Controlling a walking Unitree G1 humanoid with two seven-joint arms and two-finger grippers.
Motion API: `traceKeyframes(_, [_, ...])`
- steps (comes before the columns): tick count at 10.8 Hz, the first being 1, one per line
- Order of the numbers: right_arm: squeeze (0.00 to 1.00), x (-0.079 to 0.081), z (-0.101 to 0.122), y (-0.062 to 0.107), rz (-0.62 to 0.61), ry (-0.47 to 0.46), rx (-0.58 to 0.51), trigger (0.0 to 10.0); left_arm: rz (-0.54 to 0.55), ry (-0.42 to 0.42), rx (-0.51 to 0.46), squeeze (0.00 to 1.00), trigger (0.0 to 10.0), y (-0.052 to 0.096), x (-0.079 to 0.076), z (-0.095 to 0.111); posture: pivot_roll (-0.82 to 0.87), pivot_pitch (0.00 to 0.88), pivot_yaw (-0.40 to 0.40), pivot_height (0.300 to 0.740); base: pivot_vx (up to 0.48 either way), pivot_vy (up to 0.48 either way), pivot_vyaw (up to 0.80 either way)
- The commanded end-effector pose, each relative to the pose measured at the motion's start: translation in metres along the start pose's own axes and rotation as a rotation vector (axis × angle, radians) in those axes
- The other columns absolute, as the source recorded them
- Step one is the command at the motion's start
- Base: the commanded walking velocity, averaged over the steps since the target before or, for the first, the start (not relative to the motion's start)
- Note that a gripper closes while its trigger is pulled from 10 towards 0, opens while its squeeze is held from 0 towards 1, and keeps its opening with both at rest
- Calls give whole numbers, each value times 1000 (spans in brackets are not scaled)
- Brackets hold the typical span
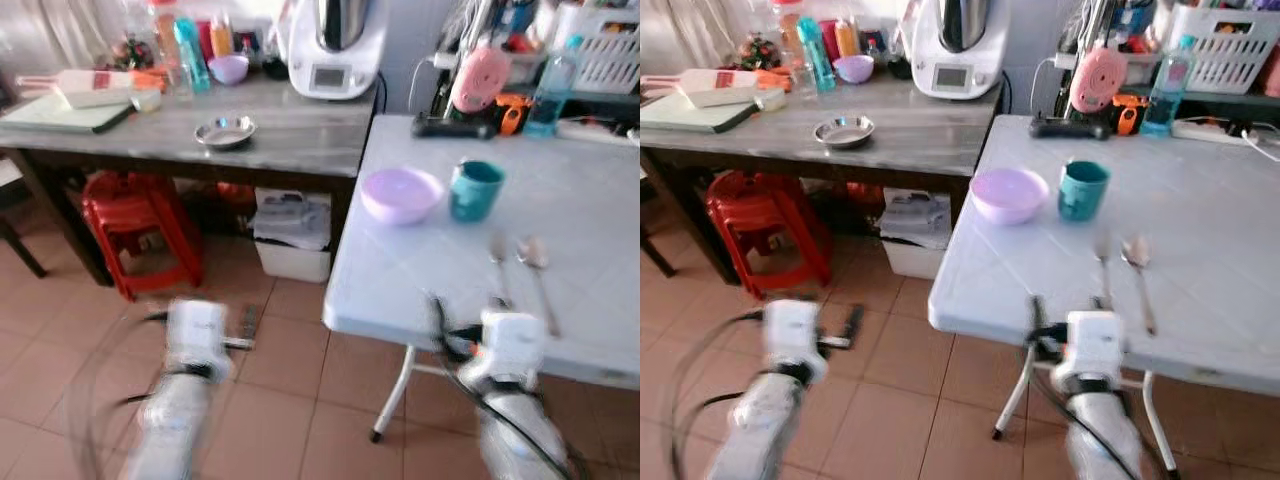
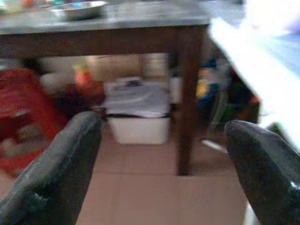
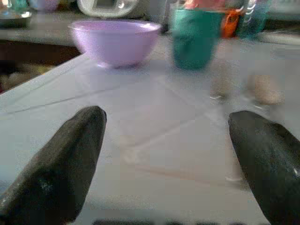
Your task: Setting the table
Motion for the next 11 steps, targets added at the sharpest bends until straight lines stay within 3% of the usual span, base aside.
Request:
traceKeyframes(1, [0, 7, 6, -2, 12, -10, -23, 10000, -2, 0, -20, 0, 10000, 0, 9, 7, 101, 0, 29, 740, 0, 0, 0])
traceKeyframes(4, [0, 5, 10, 0, 10, -10, -43, 10000, -26, 32, -67, 0, 10000, 1, 6, 16, 97, 0, 28, 740, 0, 0, 0])
traceKeyframes(5, [0, 4, 21, 1, 12, -10, -93, 10000, -3, 16, -144, 0, 10000, 1, 9, 32, 95, 0, 26, 740, 0, 0, 0])
traceKeyframes(7, [0, -6, 36, 6, -10, 9, -147, 10000, 34, 20, -207, 0, 10000, 2, 14, 50, 94, 0, 24, 740, 0, 0, 0])
traceKeyframes(11, [0, -4, 35, 6, -14, 6, -135, 10000, -20, 41, -180, 0, 10000, 3, 5, 45, 93, 0, 32, 740, 0, 0, 0])
Point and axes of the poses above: a point about 5 cm out from each wrist's last joint towards the gripper, its own y axis pointing back from the gripper into the wrist, its own z axis along the axis of the wrist's last joint, x = y × z, the point moved 3 cm from there along -y, pointing out of the wrist towards the gripper, and after that the axes turned 6 degrees about y, right-handed, at the moved point
